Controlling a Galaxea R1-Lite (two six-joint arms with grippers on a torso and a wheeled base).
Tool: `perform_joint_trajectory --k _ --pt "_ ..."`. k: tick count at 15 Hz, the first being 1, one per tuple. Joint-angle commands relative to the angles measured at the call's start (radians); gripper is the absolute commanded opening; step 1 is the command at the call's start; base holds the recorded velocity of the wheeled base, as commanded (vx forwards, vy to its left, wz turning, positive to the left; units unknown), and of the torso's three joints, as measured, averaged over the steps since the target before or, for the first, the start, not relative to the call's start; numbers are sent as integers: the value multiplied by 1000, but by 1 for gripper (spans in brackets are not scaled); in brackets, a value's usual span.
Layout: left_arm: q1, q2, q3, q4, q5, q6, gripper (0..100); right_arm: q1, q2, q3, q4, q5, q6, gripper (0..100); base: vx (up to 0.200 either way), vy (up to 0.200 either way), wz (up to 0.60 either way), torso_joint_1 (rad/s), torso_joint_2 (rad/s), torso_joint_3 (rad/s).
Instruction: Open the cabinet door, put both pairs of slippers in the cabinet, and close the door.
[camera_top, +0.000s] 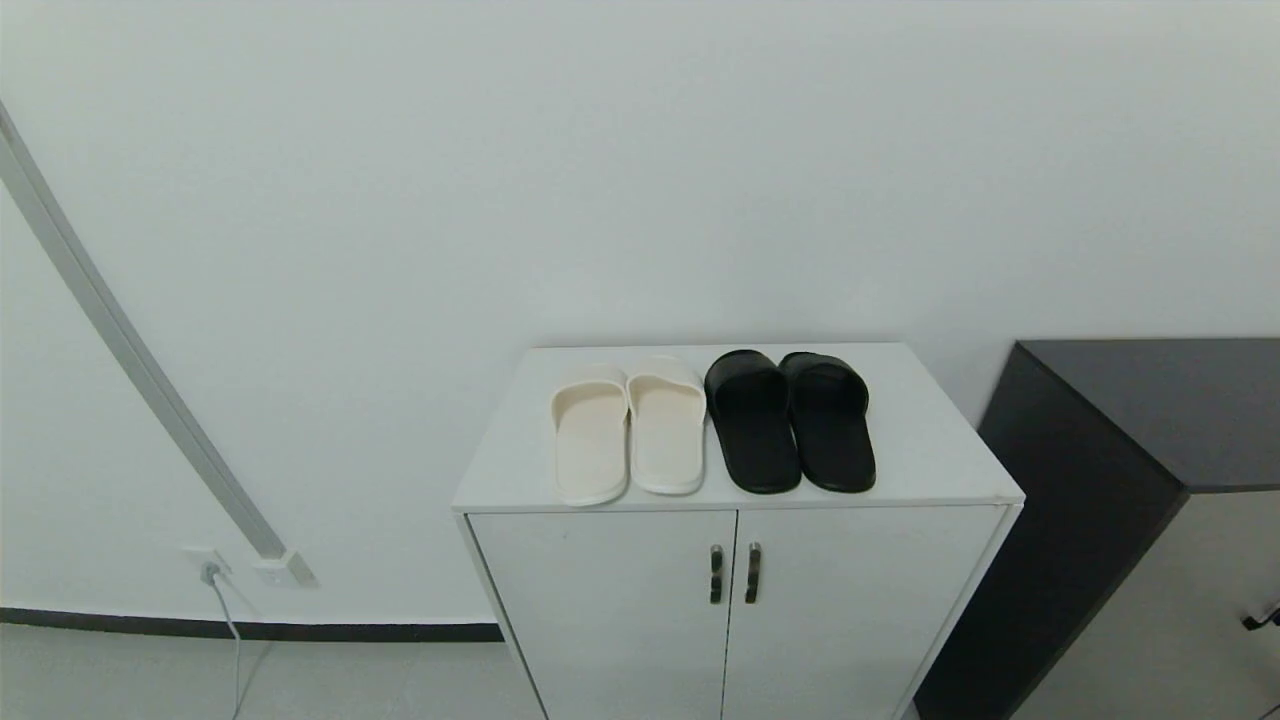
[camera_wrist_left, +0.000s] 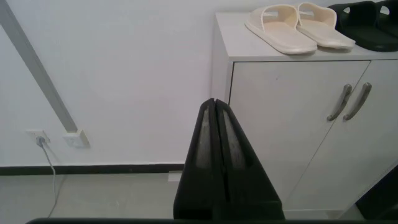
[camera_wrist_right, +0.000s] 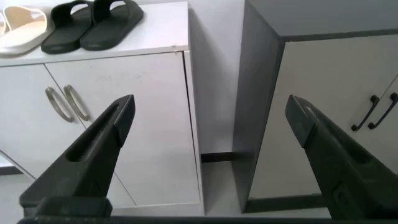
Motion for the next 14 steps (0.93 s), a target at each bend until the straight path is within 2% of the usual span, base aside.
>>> perform_joint_trajectory --k 1,9,10,11,12,13,14 --pt "0 1 0 0 -4 3 0 0 1 0 -1 7 -6 100 0 0 0 0 0 0" --pt "0 1 0 0 -4 -2 0 -1 20 0 -2 47 -54 100 0 0 0 0 0 0" --pt "0 1 0 0 -5 0 0 -6 40 -31 -16 47 -54 100 0 0 0 0 0 0" --pt "0 1 0 0 -10 1 0 15 188 -284 -5 42 66 100 0 0 0 0 0 0" --pt "0 1 0 0 -10 1 0 26 236 -353 48 55 112 100 0 0 0 0 0 0" --pt "0 1 0 0 -10 1 0 26 343 -347 104 128 18 100 0 0 0 0 0 0" --pt "0 1 0 0 -10 1 0 28 372 -336 96 150 14 100 0 0 0 0 0 0"
